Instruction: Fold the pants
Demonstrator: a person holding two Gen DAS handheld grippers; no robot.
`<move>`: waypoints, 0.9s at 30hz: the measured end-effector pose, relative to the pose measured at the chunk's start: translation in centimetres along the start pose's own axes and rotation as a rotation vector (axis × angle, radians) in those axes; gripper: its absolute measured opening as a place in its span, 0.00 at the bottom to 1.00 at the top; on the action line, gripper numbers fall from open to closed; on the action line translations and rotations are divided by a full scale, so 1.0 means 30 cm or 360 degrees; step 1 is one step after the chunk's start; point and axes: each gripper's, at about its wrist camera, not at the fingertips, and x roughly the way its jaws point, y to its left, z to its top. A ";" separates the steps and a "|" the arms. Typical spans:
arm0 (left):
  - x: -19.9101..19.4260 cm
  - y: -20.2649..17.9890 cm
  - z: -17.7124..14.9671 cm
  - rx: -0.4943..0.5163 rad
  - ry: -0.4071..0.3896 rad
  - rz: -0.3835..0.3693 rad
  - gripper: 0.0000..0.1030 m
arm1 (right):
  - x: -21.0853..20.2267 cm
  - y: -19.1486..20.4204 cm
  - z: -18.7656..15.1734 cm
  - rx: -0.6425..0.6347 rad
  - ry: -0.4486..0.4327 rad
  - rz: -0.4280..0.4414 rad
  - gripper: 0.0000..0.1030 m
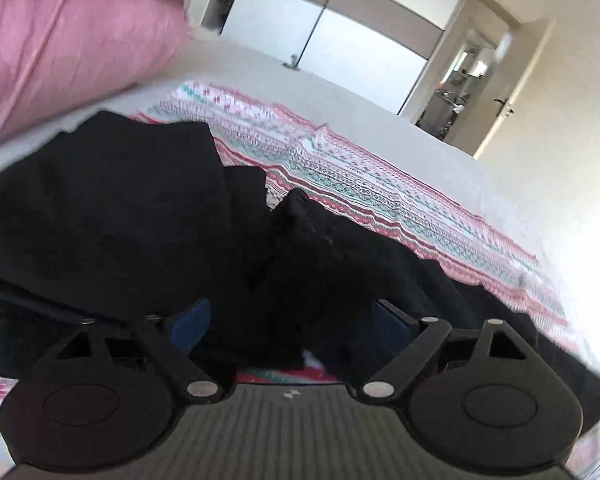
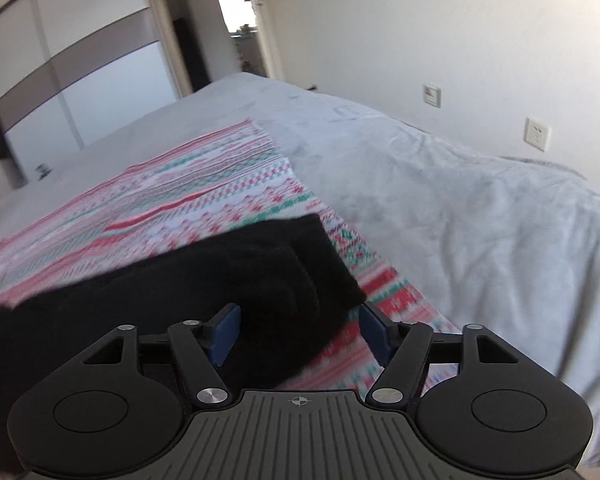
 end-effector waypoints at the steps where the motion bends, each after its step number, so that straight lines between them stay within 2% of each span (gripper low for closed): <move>1: 0.036 0.003 0.015 -0.0053 0.0042 0.0012 0.90 | 0.028 -0.001 0.015 0.0061 0.0023 -0.0007 0.67; 3: 0.092 -0.002 0.020 -0.0141 0.0127 0.0064 0.89 | 0.100 0.004 0.033 0.0145 0.0123 -0.0016 0.64; 4: 0.133 -0.005 0.024 -0.0176 0.0166 0.0097 0.84 | 0.131 0.016 0.035 0.0143 0.0174 -0.0024 0.57; 5: 0.152 -0.010 0.015 -0.0198 0.0176 0.0126 0.75 | 0.155 0.032 0.033 0.0116 0.0211 -0.0050 0.37; 6: 0.172 -0.024 0.007 -0.0193 0.0167 0.0168 0.51 | 0.175 0.051 0.032 0.0079 0.0238 -0.0088 0.30; 8: 0.182 -0.069 0.001 -0.0124 0.0154 0.0276 0.34 | 0.189 0.096 0.046 -0.0018 0.0256 -0.0144 0.25; 10: 0.176 -0.092 0.033 -0.0119 0.0128 0.0289 0.25 | 0.176 0.143 0.089 -0.0140 0.0252 -0.0177 0.21; 13: 0.132 -0.084 0.130 -0.0210 0.0043 0.0224 0.23 | 0.111 0.203 0.215 -0.0285 0.0172 -0.0165 0.21; 16: 0.097 -0.067 0.225 -0.0291 -0.0004 0.0154 0.22 | 0.012 0.265 0.372 -0.0385 0.0023 -0.0112 0.21; 18: 0.078 -0.055 0.267 -0.0371 -0.0085 0.0064 0.22 | -0.110 0.301 0.459 -0.0430 -0.0242 0.0025 0.21; 19: 0.052 -0.041 0.273 -0.0405 -0.0167 0.0000 0.22 | -0.185 0.309 0.486 -0.0439 -0.0415 0.0130 0.21; 21: 0.042 -0.017 0.247 -0.0398 -0.0272 -0.0062 0.23 | -0.288 0.291 0.488 -0.0424 -0.0705 0.0264 0.22; 22: 0.051 -0.004 0.202 -0.0367 -0.0293 -0.0043 0.25 | -0.301 0.267 0.470 -0.0396 -0.0768 0.0292 0.22; 23: 0.081 -0.003 0.144 -0.0291 -0.0257 0.0015 0.26 | -0.285 0.237 0.439 -0.0383 -0.0771 0.0310 0.27; 24: 0.120 -0.009 0.090 -0.0204 -0.0173 0.0084 0.28 | -0.244 0.207 0.398 -0.0390 -0.0706 0.0300 0.32; 26: 0.221 -0.009 -0.050 -0.0034 0.0095 0.0243 0.33 | -0.094 0.142 0.292 -0.0421 -0.0406 0.0179 0.47; 27: 0.236 -0.007 -0.105 0.0026 0.0094 0.0234 0.34 | -0.006 0.106 0.230 -0.0429 -0.0230 0.0064 0.48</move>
